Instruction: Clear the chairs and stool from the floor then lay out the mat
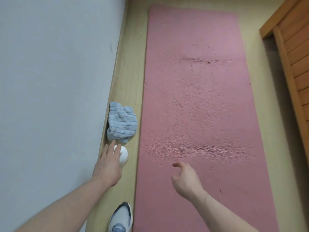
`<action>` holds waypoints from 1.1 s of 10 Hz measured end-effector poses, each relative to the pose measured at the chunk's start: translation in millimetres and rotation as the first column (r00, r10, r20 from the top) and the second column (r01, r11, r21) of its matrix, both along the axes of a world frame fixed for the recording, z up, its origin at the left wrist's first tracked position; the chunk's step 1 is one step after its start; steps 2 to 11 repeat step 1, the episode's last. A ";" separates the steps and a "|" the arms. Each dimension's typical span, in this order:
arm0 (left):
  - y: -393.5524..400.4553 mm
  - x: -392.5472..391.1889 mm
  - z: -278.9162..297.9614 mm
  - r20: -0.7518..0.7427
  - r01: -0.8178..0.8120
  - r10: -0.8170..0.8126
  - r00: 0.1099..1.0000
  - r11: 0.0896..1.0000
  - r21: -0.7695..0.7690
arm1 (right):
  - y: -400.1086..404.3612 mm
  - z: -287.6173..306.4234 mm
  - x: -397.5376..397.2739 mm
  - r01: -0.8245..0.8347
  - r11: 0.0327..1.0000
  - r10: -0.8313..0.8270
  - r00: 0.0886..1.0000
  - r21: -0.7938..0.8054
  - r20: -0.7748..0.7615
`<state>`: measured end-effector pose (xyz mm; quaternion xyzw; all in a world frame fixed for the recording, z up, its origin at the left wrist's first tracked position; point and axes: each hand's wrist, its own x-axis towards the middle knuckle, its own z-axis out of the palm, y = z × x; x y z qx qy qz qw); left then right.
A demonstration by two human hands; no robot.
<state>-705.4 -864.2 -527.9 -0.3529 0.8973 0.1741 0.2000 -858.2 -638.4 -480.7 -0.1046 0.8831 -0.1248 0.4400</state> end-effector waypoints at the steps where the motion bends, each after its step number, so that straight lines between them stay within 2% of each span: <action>1: 30.3 15.2 33.6 -0.024 0.129 -0.131 0.991 0.989 -0.069 | 39.2 33.9 17.8 -0.010 1.000 0.010 1.000 -0.011 -0.008; 11: 30.3 15.2 33.6 -0.024 0.129 -0.131 0.991 0.989 -0.069 | 39.2 33.9 17.8 -0.010 1.000 0.010 1.000 -0.011 -0.008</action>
